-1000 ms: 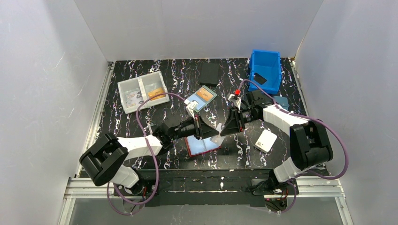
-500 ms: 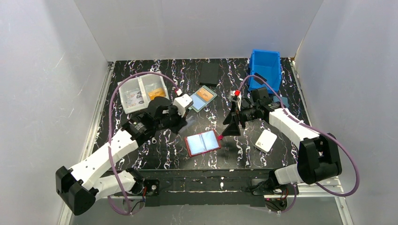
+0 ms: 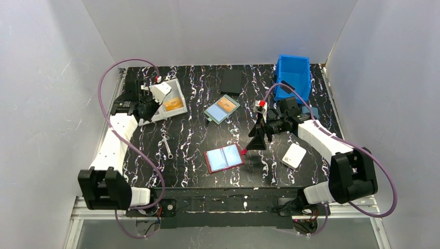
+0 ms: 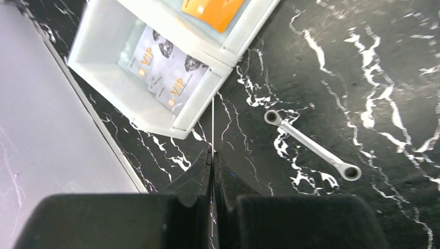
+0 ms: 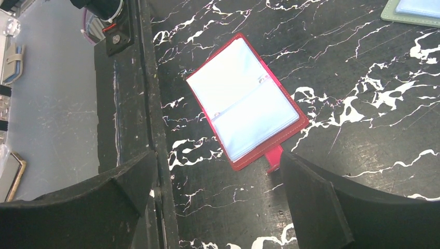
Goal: Take the credit cards out of the card holder
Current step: Place the credit card in the storage box.
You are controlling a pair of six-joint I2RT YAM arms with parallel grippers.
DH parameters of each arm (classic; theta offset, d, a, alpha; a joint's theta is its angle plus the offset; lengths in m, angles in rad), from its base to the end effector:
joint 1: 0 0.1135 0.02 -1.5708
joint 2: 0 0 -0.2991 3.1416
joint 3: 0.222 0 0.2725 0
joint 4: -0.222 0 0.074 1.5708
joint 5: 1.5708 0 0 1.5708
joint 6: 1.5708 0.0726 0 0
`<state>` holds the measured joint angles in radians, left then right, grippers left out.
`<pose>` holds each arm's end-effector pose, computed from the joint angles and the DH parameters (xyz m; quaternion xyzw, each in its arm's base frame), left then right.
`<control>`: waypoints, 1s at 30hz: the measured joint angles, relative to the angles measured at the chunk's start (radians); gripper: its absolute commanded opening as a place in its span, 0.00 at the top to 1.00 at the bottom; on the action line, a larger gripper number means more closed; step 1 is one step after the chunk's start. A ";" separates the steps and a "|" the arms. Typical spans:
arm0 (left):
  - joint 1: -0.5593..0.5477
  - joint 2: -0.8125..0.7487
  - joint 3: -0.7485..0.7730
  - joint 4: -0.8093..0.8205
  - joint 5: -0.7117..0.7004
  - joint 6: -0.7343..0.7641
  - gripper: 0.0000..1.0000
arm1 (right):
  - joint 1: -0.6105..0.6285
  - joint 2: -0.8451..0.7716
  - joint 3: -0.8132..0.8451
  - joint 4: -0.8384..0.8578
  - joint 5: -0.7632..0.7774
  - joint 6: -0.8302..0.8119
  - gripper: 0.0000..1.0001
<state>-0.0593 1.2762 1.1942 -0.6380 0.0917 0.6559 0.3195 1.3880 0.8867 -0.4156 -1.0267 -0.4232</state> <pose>0.3120 -0.0252 0.3413 0.3362 0.8457 0.0813 0.4063 0.2610 0.1518 0.2439 -0.4463 0.7115 0.4500 0.3035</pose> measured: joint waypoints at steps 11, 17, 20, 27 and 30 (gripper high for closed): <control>0.168 0.248 0.009 0.148 0.074 0.116 1.00 | -0.031 0.000 0.000 -0.001 -0.029 -0.002 0.01; 0.233 0.342 0.066 0.163 0.188 0.192 1.00 | -0.059 0.000 -0.001 -0.001 -0.071 -0.001 0.02; 0.241 0.381 0.087 0.167 0.243 0.223 1.00 | -0.075 0.000 -0.001 -0.001 -0.092 0.000 0.02; 0.243 0.464 0.180 0.142 0.315 0.297 1.00 | -0.097 0.000 -0.002 0.000 -0.132 0.001 0.02; 0.255 0.477 0.204 0.131 0.344 0.315 1.00 | -0.097 0.000 -0.005 0.000 -0.144 0.001 0.02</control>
<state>0.1955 1.7531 1.3979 -0.5068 0.4362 0.9714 0.2226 1.3880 0.8814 -0.4152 -1.1709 -0.4225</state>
